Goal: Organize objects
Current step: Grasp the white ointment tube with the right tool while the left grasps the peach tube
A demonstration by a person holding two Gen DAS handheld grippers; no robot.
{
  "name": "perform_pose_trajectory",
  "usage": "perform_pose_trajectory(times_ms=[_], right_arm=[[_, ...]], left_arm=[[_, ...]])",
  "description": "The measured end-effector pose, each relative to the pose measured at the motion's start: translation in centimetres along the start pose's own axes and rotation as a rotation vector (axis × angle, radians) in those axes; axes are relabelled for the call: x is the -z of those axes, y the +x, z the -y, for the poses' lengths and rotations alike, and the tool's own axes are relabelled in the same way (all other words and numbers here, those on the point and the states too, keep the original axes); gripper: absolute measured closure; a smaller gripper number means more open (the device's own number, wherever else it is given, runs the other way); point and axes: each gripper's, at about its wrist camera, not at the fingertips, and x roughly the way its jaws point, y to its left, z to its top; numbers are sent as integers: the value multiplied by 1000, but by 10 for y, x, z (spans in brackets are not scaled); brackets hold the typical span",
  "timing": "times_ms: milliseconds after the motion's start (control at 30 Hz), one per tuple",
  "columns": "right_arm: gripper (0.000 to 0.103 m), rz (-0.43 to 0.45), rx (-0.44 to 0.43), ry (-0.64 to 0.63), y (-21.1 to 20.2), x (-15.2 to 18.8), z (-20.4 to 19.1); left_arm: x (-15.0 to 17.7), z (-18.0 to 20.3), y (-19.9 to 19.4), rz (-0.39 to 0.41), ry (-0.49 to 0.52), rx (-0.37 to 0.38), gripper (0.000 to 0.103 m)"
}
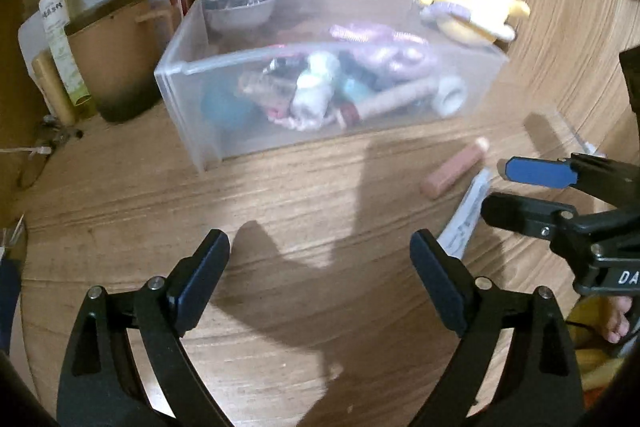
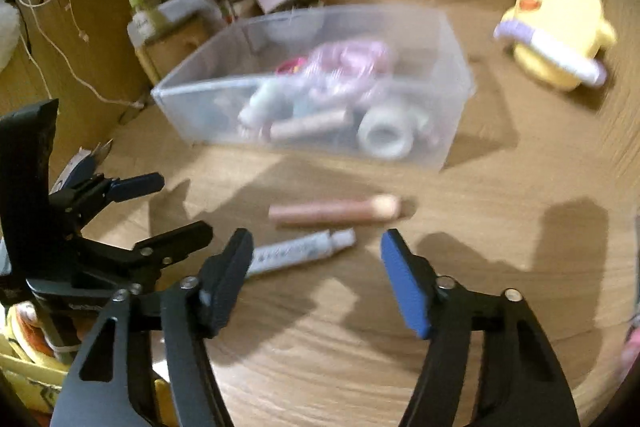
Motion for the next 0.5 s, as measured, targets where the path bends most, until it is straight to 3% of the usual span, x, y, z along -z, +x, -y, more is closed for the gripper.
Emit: perform_pose_trajectory(times_ms=[100,233,333,400,500], right_arm=[[54,-26,-19,10,10,3,-6],[58,-5,35,-18,17,3,-16],[70,7,87,-64,19,6,-20],[85,10,91,-70,17,7,-17],[88,14,102,-51,12,8,-5]], left_arm=[[4,8,3,-7,20,-5,11],[11,23,1,-6,73,35,11],[12,24,0,-1,83,25,11],[9,20,0,-4,64,31,11],[-1,13,1,-8,22,45,11]])
